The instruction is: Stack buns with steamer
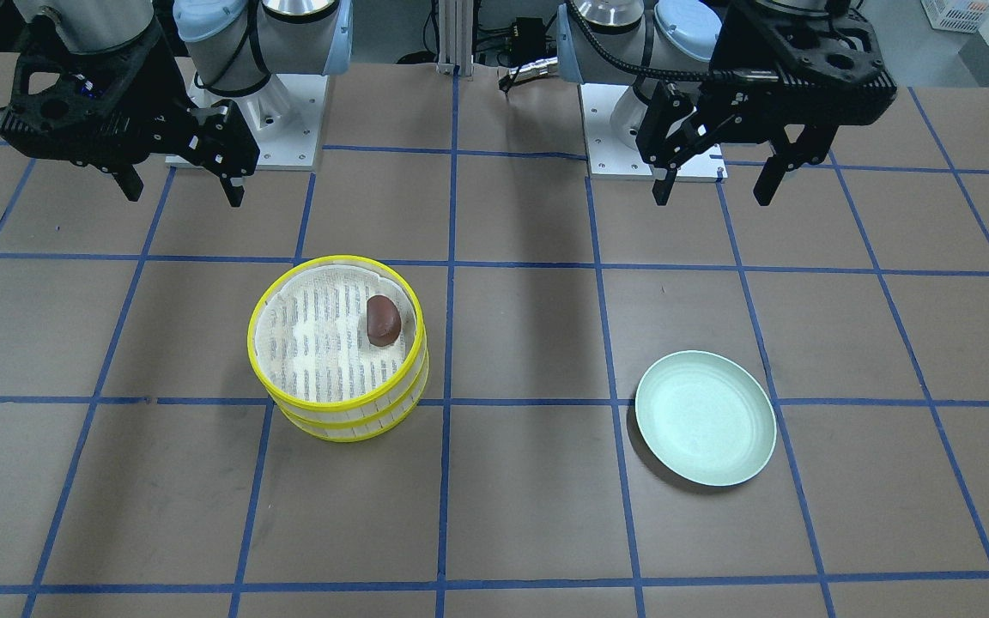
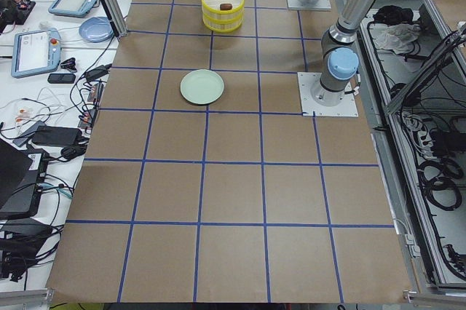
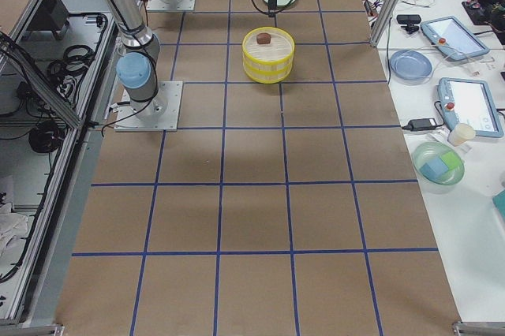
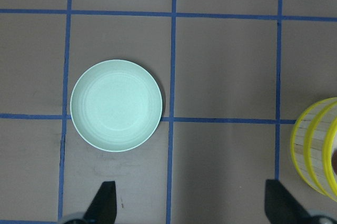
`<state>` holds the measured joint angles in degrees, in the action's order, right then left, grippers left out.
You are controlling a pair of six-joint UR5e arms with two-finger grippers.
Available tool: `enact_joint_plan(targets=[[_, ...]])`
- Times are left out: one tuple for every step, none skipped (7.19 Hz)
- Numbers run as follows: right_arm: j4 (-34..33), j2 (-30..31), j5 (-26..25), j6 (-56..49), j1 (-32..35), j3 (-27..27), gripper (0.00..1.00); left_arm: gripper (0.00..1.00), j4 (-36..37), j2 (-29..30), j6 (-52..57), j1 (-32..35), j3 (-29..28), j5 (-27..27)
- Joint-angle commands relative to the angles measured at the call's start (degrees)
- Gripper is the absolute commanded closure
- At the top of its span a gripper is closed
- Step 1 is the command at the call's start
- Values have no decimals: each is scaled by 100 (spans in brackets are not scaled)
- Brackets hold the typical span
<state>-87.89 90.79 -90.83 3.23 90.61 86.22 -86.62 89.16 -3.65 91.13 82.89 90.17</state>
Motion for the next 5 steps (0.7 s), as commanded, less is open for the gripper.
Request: enact_joint_plan(targets=[[0, 0, -22, -16, 0, 0, 0, 0, 84, 119, 31, -52, -45, -52], [0, 0, -13, -7, 0, 0, 0, 0, 58, 128, 31, -43, -27, -61], [0, 0, -22, -7, 0, 0, 0, 0, 22, 136, 57, -34, -27, -78], [0, 0, -22, -7, 0, 0, 0, 0, -126, 145, 380, -43, -36, -104], [0, 9, 4, 2, 0, 0, 0, 0, -127, 154, 418, -43, -36, -113]])
